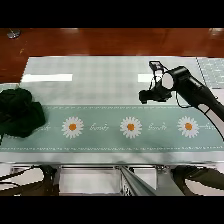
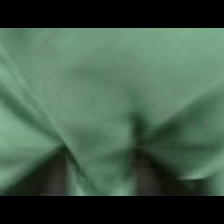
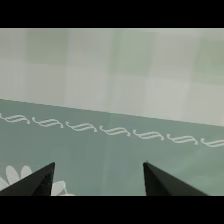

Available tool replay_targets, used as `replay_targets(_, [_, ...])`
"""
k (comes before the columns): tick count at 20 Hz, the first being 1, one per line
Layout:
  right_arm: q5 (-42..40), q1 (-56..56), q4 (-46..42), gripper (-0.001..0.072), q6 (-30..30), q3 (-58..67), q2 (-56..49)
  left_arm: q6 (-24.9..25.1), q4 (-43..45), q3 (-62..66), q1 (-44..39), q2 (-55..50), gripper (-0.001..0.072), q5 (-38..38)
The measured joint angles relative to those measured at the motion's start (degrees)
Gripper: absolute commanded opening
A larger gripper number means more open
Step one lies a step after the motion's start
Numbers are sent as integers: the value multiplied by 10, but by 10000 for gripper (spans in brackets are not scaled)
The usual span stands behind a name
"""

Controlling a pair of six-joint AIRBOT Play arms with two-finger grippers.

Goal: Fold the shirts.

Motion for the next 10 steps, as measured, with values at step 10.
replay_targets(10, [-20,5,-78,622,66,1,185,213,-404,124,-50,126,29,-13])
